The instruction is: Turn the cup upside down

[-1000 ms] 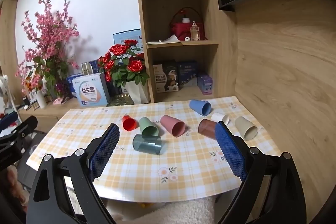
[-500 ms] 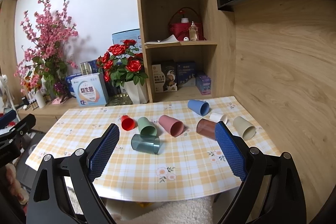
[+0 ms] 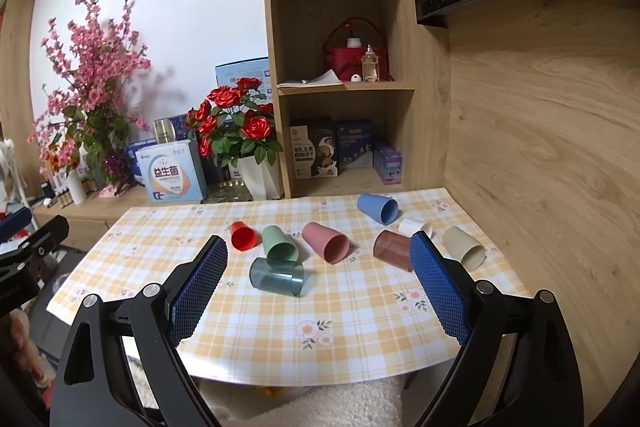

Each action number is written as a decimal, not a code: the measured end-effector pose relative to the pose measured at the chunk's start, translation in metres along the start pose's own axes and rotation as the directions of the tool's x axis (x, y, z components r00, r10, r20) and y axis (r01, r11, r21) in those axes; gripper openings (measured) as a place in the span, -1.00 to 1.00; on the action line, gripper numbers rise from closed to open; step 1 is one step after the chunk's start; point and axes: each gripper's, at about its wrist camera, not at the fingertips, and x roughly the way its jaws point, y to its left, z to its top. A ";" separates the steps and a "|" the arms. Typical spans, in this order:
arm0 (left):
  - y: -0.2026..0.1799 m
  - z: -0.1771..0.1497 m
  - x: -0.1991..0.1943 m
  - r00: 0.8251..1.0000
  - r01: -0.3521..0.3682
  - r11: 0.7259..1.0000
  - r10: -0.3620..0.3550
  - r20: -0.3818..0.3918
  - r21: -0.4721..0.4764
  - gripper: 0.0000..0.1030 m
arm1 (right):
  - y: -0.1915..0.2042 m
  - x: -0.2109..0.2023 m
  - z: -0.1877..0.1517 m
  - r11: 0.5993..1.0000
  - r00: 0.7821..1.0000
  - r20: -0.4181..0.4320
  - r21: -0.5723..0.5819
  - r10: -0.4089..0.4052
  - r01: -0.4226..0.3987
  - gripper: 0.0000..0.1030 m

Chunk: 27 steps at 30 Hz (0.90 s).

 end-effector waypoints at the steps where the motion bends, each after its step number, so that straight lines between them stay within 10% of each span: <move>1: 0.000 0.000 0.000 1.000 -0.001 1.000 0.001 -0.001 -0.001 0.88 | 0.000 0.000 0.000 1.000 1.000 0.001 0.001 -0.002 0.002 0.73; 27: 0.009 -0.007 0.000 1.000 -0.027 0.998 0.028 0.013 -0.054 0.88 | -0.006 -0.002 -0.001 1.000 0.999 0.025 0.007 -0.026 0.026 0.73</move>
